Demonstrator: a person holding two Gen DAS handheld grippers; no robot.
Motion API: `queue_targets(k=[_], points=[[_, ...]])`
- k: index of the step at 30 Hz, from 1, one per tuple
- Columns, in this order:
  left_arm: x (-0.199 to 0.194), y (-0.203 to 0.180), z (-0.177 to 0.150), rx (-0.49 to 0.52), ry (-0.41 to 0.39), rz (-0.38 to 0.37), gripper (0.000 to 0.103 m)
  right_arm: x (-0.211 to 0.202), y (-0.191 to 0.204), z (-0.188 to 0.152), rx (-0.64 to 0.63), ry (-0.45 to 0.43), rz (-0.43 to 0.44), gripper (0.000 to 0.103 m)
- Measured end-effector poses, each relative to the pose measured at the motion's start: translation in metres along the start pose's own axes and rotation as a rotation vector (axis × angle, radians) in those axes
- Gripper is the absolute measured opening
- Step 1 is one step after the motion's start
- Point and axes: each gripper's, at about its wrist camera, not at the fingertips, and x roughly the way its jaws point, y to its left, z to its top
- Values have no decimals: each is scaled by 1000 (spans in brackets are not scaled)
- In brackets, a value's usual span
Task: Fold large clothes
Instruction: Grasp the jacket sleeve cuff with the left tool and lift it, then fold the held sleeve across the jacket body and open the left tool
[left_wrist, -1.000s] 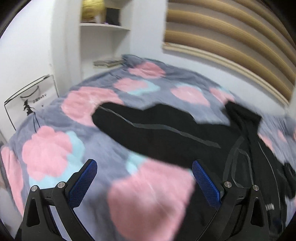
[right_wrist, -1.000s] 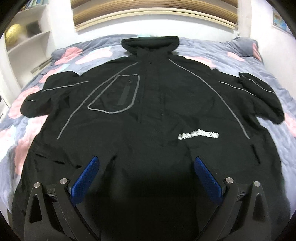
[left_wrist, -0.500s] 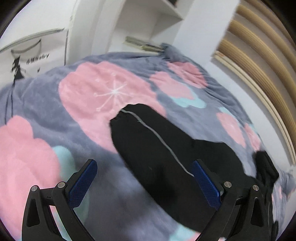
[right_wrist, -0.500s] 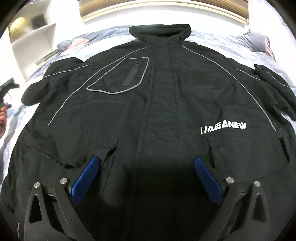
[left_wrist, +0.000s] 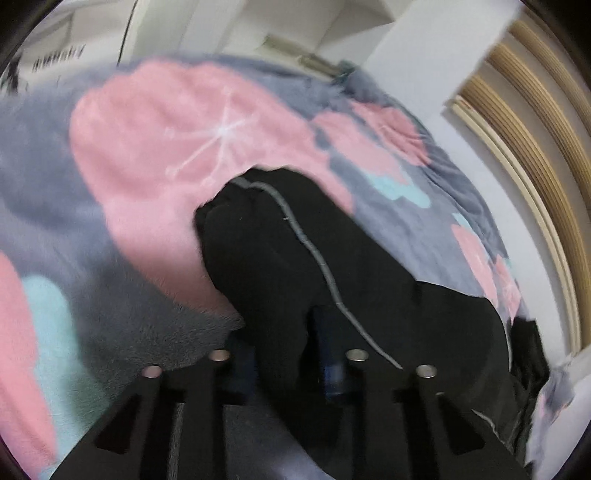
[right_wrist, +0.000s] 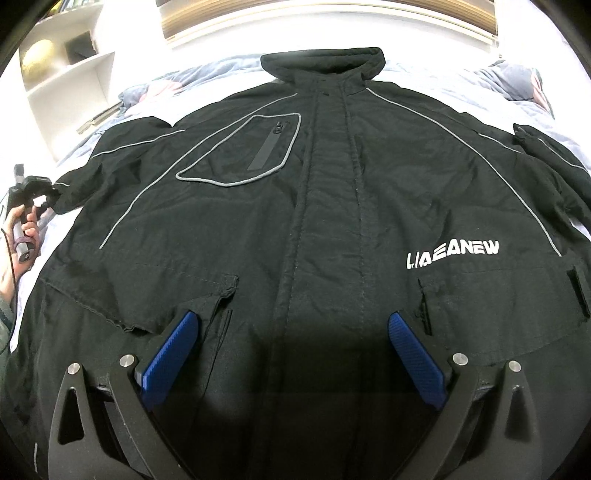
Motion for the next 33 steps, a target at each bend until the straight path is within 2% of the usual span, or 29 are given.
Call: queue_targets(k=[3, 9, 17, 22, 27, 31, 33], points=[[-22, -19, -3, 72, -50, -4, 17, 0, 0, 0, 3, -2, 5, 103], [-80, -69, -17, 228, -141, -88, 15, -1, -2, 0, 12, -2, 19, 103], [-137, -142, -50, 393, -203, -177, 15, -15, -8, 7, 58, 7, 63, 103], [-173, -190, -86, 513, -208, -276, 15, -39, -16, 18, 108, -20, 81, 103], [-192, -252, -141, 681, -127, -388, 14, -66, -24, 30, 123, -63, 64, 103], [-185, -302, -206, 845, -34, -395, 14, -80, -34, 38, 130, -69, 12, 103], [-168, -320, -245, 918, 46, -385, 14, -85, -38, 40, 136, -59, -2, 103]])
